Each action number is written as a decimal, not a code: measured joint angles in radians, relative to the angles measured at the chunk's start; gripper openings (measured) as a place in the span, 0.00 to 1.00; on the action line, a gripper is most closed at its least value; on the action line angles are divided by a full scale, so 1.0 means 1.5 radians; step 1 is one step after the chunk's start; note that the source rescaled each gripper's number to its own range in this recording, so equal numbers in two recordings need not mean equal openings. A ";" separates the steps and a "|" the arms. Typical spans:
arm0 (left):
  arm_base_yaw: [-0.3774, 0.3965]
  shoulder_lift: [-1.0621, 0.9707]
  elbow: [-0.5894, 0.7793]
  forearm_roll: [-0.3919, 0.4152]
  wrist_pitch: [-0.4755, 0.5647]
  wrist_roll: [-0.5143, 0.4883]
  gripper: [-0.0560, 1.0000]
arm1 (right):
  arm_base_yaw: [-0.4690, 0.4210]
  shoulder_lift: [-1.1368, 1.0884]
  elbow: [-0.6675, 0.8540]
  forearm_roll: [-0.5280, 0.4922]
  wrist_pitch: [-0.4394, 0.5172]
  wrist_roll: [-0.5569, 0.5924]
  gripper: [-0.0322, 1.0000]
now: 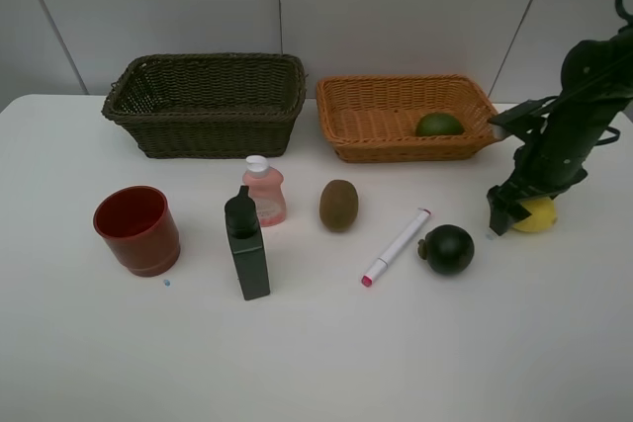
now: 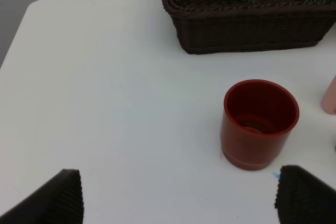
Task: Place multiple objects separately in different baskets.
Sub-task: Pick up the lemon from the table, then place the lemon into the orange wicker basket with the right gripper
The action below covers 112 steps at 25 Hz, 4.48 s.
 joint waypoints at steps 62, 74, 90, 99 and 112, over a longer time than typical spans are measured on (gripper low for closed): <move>0.000 0.000 0.000 0.000 0.000 0.000 0.95 | 0.091 -0.175 -0.242 0.112 -0.043 0.250 0.58; 0.000 0.000 0.000 0.000 0.000 0.000 0.95 | 0.093 -0.033 -0.264 0.139 -0.199 0.262 0.58; 0.000 0.000 0.000 0.000 0.000 0.000 0.95 | 0.091 0.149 -0.369 0.116 -0.184 0.267 0.58; 0.000 0.000 0.000 0.000 0.000 0.000 0.95 | 0.076 0.172 -0.370 0.116 -0.188 0.267 0.58; 0.000 0.000 0.000 0.000 0.000 0.000 0.95 | 0.076 0.172 -0.370 0.116 -0.189 0.267 0.59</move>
